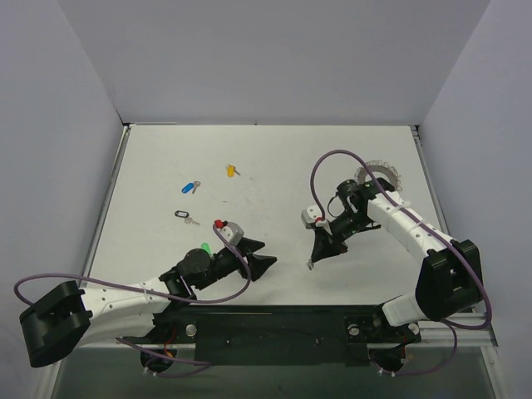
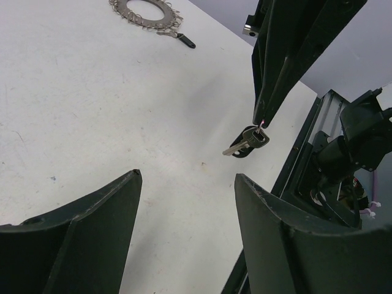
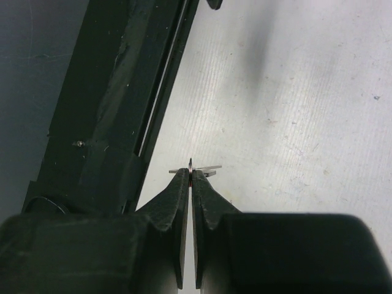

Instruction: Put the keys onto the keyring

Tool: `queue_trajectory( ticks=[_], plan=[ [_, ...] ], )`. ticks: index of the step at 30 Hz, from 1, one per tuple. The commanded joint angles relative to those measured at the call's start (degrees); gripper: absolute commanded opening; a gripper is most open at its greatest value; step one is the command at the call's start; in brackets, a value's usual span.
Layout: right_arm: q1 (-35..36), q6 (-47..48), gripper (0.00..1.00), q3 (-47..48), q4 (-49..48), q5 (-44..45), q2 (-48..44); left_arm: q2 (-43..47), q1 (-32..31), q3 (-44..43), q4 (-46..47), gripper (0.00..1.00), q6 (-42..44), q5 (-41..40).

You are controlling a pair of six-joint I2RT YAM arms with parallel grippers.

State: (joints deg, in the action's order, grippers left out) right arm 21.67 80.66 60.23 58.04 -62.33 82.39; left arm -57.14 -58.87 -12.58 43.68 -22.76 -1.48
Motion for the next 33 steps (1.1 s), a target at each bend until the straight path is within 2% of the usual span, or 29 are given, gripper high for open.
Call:
queue_trajectory(
  ticks=[1, 4, 12, 17, 21, 24, 33],
  plan=[
    [-0.66, 9.67, 0.00, -1.34, 6.64, -3.50, -0.48, -0.34, 0.25, 0.36, 4.92, 0.72, 0.44, 1.12],
    [-1.19, 11.79, 0.00, -1.60, 8.13, -3.24, -0.74, -0.16, 0.25, 0.63, 5.27, 0.72, 0.88, 1.12],
    [-2.33, 26.90, 0.00, -2.57, 15.51, -2.80, -1.44, 1.07, 0.25, 1.42, 5.27, 0.72, 1.41, 0.86],
    [-3.04, 26.92, 0.00, -2.75, 15.70, -1.31, -1.79, 1.95, 0.16, 1.94, 5.19, 0.72, 1.76, 0.60],
    [-5.93, 22.71, 0.00, -2.31, 15.35, 3.15, -2.85, 4.23, 0.25, 2.38, 3.09, 0.72, 2.11, -0.02],
    [-9.97, 14.11, 0.00, -1.43, 15.26, 7.91, -4.33, 6.69, 0.34, 3.08, 2.02, 0.72, 2.55, -0.63],
    [-27.54, -6.02, 0.00, -3.80, 11.31, 26.10, -9.88, 9.51, 0.51, 4.14, 0.88, 0.73, 3.34, -1.34]
  ],
)
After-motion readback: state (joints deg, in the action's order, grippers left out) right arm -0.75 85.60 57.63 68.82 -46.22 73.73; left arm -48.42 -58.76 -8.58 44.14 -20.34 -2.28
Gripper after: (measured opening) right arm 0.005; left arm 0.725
